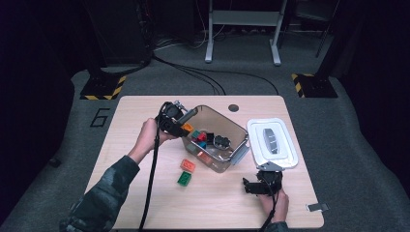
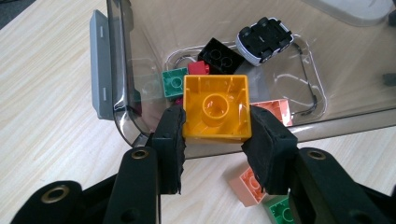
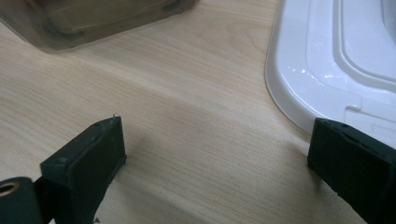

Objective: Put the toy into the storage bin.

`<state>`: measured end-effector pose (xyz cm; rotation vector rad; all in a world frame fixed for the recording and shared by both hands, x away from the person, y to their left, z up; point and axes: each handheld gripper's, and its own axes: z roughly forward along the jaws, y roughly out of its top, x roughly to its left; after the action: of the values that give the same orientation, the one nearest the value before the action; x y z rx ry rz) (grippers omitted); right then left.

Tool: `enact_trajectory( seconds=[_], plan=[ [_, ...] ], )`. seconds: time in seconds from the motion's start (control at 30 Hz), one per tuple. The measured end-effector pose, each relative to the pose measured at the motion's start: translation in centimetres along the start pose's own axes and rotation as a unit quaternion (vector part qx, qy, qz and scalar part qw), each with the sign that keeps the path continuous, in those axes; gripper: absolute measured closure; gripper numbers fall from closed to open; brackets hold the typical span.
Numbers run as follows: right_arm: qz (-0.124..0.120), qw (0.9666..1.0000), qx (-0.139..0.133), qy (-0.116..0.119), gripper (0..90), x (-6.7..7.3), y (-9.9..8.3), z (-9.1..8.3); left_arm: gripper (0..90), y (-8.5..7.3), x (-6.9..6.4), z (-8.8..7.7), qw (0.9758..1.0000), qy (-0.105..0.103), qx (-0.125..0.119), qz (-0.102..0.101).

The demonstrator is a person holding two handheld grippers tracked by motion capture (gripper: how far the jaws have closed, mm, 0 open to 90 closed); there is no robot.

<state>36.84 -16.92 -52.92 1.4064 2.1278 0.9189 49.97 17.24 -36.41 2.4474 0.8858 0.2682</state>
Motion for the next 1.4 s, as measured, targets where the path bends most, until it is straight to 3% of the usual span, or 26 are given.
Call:
enact_trajectory(
  seconds=[0.33, 0.7, 1.1, 1.3, 1.4],
  plan=[
    [0.000, 1.0000, 0.000, 0.000, 3.1, 0.0, 0.0, 0.0, 55.3, 0.3, 0.1, 0.3, 0.9999, -0.004, 0.012, -0.004],
    [-0.001, 1.0000, 0.000, 0.000, 3.2, 0.0, 0.0, 0.0, 36.6, -0.7, -0.5, -1.0, 0.9999, 0.000, -0.013, -0.003],
    [0.000, 1.0000, 0.000, 0.000, 3.2, 0.0, 0.0, 0.0, 16.9, -4.6, -2.2, -2.7, 0.9981, 0.015, -0.059, -0.006],
    [0.000, 1.0000, -0.001, -0.001, 3.3, 0.0, 0.0, 0.0, 14.4, -7.0, -3.2, -1.4, 0.9987, 0.011, -0.049, -0.010],
    [0.000, 1.0000, -0.001, -0.001, 3.3, 0.0, 0.0, 0.0, 13.1, -8.4, -4.0, 0.0, 0.9994, 0.005, -0.034, -0.006]
  ],
)
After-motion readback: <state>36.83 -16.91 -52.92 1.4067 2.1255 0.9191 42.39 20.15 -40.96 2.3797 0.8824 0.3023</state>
